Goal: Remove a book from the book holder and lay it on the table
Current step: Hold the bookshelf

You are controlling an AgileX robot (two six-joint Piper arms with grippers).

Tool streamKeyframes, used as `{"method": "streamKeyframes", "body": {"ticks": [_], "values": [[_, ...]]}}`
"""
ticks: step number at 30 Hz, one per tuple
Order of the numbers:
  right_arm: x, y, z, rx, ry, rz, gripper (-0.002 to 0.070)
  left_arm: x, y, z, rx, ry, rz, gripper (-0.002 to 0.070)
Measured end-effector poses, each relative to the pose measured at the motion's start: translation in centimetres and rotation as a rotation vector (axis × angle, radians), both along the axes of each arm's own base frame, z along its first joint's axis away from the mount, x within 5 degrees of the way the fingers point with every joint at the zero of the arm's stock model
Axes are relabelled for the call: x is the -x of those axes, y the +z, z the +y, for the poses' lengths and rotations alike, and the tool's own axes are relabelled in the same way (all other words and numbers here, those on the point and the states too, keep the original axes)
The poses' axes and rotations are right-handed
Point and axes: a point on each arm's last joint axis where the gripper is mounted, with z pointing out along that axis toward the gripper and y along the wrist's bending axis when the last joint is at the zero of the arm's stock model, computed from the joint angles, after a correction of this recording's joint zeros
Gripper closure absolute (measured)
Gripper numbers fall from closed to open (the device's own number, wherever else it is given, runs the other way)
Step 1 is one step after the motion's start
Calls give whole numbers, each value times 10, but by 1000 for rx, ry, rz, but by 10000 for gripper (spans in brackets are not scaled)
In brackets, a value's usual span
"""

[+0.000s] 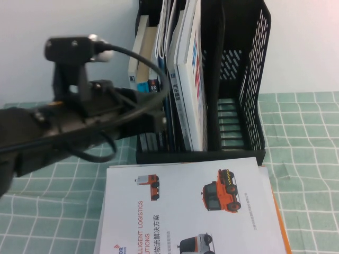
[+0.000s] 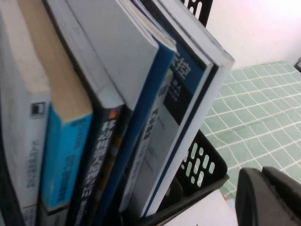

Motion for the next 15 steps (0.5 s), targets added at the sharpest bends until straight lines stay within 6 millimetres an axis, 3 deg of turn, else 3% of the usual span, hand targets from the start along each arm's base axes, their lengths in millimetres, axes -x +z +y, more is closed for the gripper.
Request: {"method": "streamKeyframes", "body": {"ticks": [9, 15], "values": [[-38, -18, 10, -23, 100, 59, 678, -32, -22, -73, 21, 67, 37, 678], [-49, -24, 39, -32, 236, 77, 678, -46, -30, -84, 28, 106, 60, 678]]}}
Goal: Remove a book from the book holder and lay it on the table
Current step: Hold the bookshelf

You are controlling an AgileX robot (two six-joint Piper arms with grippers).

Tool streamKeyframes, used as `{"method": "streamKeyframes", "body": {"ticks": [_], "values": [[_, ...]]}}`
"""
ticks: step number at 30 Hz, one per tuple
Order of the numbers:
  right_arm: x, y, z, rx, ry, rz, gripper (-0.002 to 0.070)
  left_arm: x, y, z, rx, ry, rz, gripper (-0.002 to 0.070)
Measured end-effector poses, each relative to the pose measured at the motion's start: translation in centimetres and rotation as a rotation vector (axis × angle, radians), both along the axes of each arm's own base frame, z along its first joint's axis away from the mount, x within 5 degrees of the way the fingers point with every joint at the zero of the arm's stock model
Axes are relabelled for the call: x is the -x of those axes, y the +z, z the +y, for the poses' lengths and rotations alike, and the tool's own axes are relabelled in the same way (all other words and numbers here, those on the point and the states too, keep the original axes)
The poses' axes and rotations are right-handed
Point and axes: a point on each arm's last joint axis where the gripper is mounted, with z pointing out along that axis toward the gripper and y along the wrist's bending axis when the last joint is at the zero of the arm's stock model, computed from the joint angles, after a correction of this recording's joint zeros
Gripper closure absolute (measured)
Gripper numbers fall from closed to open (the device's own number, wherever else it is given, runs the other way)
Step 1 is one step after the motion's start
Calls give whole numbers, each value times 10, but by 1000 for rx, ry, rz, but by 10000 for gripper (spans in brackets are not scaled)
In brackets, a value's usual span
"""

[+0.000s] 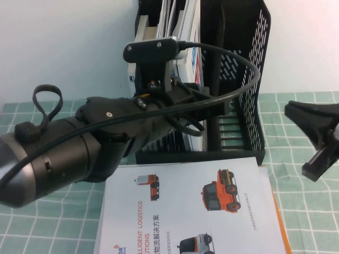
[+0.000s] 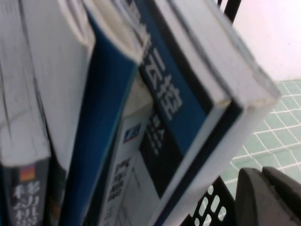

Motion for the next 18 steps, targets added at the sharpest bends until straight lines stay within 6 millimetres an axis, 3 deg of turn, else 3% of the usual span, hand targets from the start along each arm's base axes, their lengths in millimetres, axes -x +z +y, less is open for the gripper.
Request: {"method": "streamKeyframes", "body": {"ticks": [9, 18], "values": [[-5, -8, 52, 58, 147, -8, 678, 3, 19, 10, -42, 31, -95, 678], [-43, -15, 80, 19, 221, -23, 653, -1, 21, 22, -123, 138, -135, 678]]}}
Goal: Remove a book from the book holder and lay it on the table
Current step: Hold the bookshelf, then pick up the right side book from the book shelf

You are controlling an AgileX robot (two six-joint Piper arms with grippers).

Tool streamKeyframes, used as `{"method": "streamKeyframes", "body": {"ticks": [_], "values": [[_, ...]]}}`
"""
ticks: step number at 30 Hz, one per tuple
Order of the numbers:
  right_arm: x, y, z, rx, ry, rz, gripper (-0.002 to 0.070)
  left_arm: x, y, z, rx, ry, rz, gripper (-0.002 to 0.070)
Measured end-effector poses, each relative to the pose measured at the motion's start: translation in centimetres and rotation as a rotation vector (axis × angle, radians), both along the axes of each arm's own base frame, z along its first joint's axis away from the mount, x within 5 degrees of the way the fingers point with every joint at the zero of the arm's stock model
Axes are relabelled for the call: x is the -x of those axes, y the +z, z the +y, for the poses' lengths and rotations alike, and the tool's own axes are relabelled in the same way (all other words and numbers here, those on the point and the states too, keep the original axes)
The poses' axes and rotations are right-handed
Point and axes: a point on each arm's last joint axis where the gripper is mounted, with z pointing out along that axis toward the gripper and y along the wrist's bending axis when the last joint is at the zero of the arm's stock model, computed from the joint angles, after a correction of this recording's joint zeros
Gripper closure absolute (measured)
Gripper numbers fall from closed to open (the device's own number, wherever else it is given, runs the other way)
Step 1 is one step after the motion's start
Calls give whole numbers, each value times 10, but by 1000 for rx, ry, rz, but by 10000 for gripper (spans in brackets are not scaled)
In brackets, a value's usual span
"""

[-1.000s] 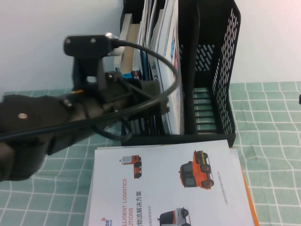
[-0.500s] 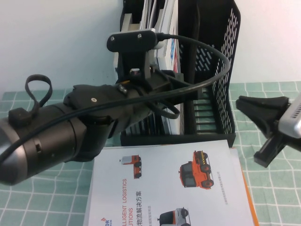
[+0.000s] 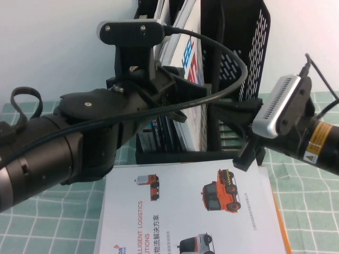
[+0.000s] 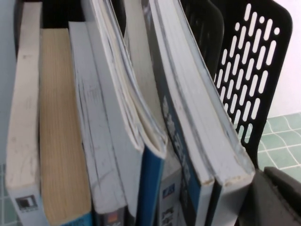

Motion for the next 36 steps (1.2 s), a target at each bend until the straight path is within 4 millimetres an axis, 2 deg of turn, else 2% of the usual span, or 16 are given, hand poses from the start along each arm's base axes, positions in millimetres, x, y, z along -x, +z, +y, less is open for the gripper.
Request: {"method": "streamKeyframes", "body": {"ticks": [2, 8, 10, 17, 24, 28, 36], "values": [[-10, -3, 7, -51, 33, -6, 608, 0, 0, 0, -5, -1, -1, 678], [-29, -16, 20, -174, 95, 40, 343, 1, 0, -2, 13, -26, 16, 678], [-33, -20, 22, -172, 95, 49, 290, 2, 0, -2, 22, -25, 23, 678], [-48, -24, 33, -208, 48, 36, 254, 2, 0, -2, 34, -19, 31, 678], [-44, -22, 53, -208, 13, -13, 251, 3, 0, -4, 44, -34, 36, 678], [-47, -22, 55, -200, -61, -37, 251, 3, 0, -4, 47, -43, 38, 678], [-48, -23, 55, -202, -99, -41, 249, 7, 7, -2, 51, -56, 17, 678]]}}
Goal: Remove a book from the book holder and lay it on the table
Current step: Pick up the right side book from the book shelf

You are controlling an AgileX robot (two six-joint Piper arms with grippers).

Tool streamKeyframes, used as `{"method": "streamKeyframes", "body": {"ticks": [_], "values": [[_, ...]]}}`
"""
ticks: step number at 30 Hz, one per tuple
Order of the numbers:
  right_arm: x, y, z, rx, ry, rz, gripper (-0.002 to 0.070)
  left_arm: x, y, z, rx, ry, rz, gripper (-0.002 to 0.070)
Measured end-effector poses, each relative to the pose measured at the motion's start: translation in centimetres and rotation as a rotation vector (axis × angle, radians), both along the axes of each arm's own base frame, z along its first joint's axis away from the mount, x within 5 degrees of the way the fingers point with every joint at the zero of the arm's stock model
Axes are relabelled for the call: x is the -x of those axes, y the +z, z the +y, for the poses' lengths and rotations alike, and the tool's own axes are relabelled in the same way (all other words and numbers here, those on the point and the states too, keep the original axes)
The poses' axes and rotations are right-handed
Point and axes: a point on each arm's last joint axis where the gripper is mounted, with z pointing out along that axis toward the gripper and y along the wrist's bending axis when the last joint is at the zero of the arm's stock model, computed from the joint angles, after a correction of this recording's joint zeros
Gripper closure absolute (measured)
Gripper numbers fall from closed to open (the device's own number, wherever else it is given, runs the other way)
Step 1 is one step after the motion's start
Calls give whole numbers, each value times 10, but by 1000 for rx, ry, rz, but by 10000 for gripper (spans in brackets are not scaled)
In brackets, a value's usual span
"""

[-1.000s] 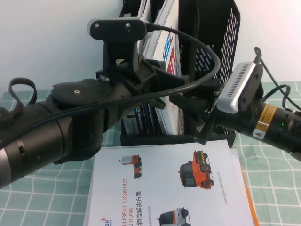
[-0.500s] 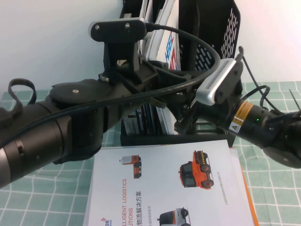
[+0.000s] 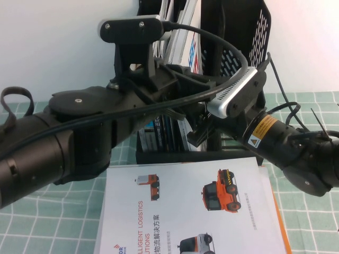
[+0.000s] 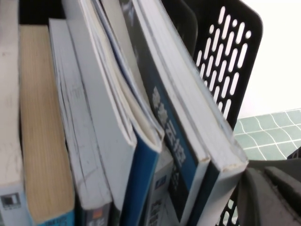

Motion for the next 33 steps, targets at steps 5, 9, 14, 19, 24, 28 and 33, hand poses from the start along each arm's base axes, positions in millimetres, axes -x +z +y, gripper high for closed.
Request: {"method": "streamKeyframes", "body": {"ticks": [5, 9, 14, 19, 24, 28, 33], "values": [[3, -4, -3, -12, -14, 14, 249, 1, 3, 2, -30, -5, -27, 678], [10, -18, -10, 2, -47, 54, 249, 1, 3, 2, -42, -10, -35, 678], [20, -31, -23, -31, -114, 90, 249, 0, 2, 4, -61, 19, -34, 678], [20, -36, -29, -47, -173, 118, 249, -1, 2, 9, -93, 56, -35, 678], [20, -36, -30, -48, -180, 119, 263, 0, 4, 9, -106, 44, -49, 678], [20, -36, -30, -46, -176, 118, 268, 3, 5, 4, -86, -18, -50, 678], [22, -32, -30, -38, -157, 105, 269, 7, 5, -5, -57, -118, -50, 678]]}}
